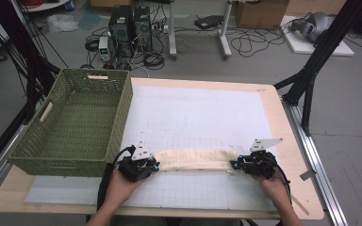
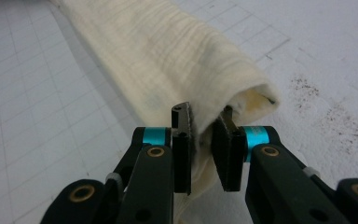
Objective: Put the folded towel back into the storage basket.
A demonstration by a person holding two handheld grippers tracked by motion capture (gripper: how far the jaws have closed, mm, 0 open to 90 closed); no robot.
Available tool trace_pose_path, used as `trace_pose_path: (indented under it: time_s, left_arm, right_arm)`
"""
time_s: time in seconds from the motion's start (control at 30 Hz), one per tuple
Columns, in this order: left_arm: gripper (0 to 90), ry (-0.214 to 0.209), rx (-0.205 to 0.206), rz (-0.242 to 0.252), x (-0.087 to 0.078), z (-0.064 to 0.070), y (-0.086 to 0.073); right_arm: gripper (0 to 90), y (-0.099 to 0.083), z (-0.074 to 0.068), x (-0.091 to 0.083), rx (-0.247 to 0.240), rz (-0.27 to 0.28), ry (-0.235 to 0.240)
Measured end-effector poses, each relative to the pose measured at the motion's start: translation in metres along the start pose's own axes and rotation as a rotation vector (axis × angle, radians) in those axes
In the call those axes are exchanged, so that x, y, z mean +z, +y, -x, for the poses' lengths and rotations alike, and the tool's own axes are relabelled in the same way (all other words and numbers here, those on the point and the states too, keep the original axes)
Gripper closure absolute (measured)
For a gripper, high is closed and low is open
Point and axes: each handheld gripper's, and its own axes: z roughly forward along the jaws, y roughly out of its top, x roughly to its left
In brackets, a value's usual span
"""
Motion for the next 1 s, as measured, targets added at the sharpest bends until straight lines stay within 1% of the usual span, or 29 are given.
trace_pose_path:
  time_s: [0.07, 0.13, 0.23, 0.3, 0.53, 0.63, 0.77, 0.9, 0.97, 1.0]
  left_arm:
    - [80.6, 0.0, 0.0, -0.003, -0.0037, 0.0012, -0.0022]
    - [80.6, -0.004, -0.008, -0.005, -0.005, 0.0022, -0.005]
    - [80.4, -0.002, -0.003, -0.007, -0.0045, 0.0034, -0.0067]
    - [79.7, 0.002, -0.005, -0.008, -0.0041, 0.0036, -0.0063]
    - [77.8, 0.003, -0.012, -0.004, -0.0044, 0.0024, -0.0069]
    - [75.6, 0.009, -0.015, -0.002, -0.0047, 0.0024, -0.0066]
    - [69.1, 0.015, -0.015, 0.007, -0.0071, 0.002, -0.0057]
    - [66.5, 0.027, -0.021, 0.025, -0.0094, 0.0028, -0.0049]
    - [65.9, 0.025, -0.016, 0.027, -0.0103, 0.0028, -0.0043]
    - [65.3, 0.031, -0.016, 0.027, -0.0108, 0.0034, -0.0041]
  right_arm:
    - [79.0, 0.0004, -0.001, 0.0016, -0.003, -0.006, 0.004]
    - [78.7, 0.0007, -0.0015, 0.0059, -0.01, -0.033, 0.006]
    - [77.8, 0.0017, -0.0013, 0.0075, -0.013, -0.033, 0.003]
    - [77.2, 0.0014, -0.001, 0.0073, -0.005, -0.033, 0.002]
    - [76.3, 0.0015, -0.001, 0.008, -0.009, -0.032, -0.001]
    - [75.3, 0.0013, -0.0009, 0.0079, -0.003, -0.034, -0.001]
    - [73.3, 0.0011, -0.0006, 0.0077, 0.005, -0.031, -0.003]
    - [72.5, 0.0011, -0.0001, 0.0077, 0.002, -0.034, -0.01]
    - [72.2, 0.001, -0.0001, 0.008, 0.004, -0.033, -0.007]
    - [72.2, 0.0009, -0.0001, 0.0081, 0.004, -0.031, -0.007]
